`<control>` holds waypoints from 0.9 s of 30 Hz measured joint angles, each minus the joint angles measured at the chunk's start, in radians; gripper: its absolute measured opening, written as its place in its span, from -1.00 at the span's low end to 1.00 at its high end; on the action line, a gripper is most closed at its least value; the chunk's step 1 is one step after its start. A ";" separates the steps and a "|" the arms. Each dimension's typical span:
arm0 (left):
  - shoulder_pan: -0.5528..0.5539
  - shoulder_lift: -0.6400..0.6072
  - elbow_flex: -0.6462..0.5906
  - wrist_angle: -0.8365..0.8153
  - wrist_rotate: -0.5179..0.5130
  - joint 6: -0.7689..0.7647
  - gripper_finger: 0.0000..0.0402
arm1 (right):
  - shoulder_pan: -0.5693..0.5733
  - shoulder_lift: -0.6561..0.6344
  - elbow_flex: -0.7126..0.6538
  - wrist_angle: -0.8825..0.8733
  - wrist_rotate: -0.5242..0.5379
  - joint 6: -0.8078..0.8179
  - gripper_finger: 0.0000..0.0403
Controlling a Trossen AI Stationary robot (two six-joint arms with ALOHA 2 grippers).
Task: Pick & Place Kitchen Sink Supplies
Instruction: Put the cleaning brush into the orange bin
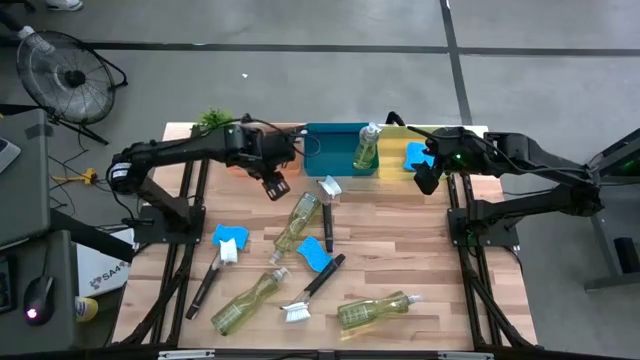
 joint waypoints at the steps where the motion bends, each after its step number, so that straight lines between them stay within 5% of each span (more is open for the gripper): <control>1: -0.011 0.000 0.000 0.000 -0.006 -0.014 -0.10 | 0.000 0.000 0.000 0.000 -0.001 -0.004 0.23; 19: -0.175 0.000 0.000 -0.004 -0.078 -0.216 -0.10 | 0.000 -0.039 -0.001 0.001 -0.005 -0.049 0.23; 27: -0.243 0.000 -0.017 0.015 -0.115 -0.312 -0.10 | 0.000 -0.139 -0.135 0.062 -0.040 -0.006 0.23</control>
